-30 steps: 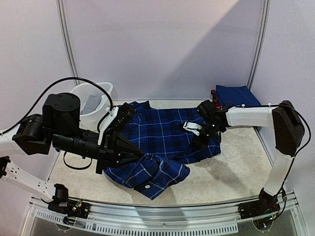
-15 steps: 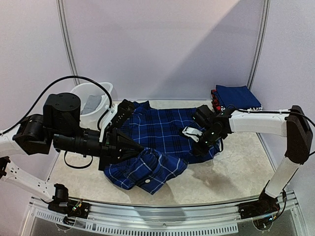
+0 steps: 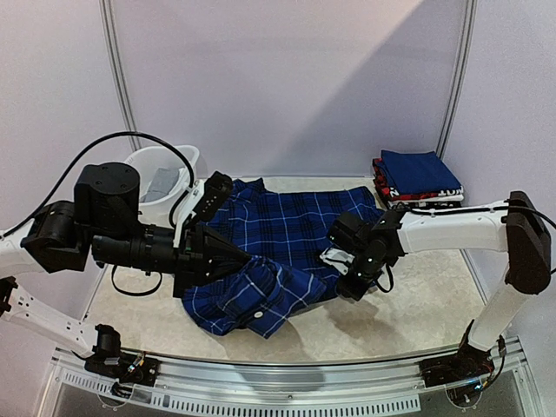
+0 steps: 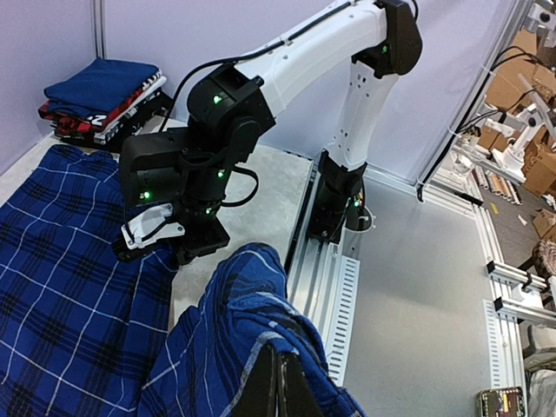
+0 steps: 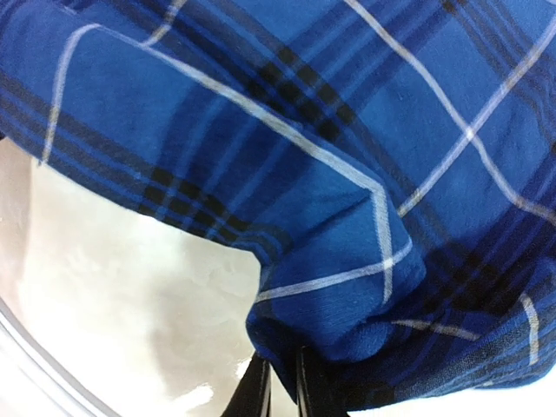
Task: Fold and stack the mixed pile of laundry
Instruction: Smooth out the flattened shirt at the center of the board, then pick up the flattened shirt from the center of the board.
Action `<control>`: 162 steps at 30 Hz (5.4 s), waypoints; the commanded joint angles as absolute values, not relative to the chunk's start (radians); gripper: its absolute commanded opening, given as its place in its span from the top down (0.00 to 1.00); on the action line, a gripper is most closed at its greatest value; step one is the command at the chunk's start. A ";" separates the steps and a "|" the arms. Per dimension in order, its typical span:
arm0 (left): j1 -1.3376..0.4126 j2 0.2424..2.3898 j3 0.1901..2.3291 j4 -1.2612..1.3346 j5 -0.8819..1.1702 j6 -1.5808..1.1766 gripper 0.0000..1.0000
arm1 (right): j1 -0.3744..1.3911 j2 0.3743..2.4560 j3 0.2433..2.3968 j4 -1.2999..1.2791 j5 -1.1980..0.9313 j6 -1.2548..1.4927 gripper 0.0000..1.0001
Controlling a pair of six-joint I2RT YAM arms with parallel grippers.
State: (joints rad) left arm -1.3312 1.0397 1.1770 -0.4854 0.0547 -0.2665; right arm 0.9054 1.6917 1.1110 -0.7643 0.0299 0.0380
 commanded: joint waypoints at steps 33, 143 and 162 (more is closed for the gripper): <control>-1.312 1.000 1.129 -0.485 -0.031 -0.294 1.00 | 0.817 1.074 0.735 -0.538 0.227 0.748 0.10; -1.098 1.492 1.537 -0.443 0.402 -0.173 1.00 | 0.735 0.800 0.743 -0.378 0.186 0.460 0.19; -0.915 1.683 1.801 -0.613 0.442 0.048 1.00 | 0.736 0.797 0.681 -0.424 0.390 0.553 0.15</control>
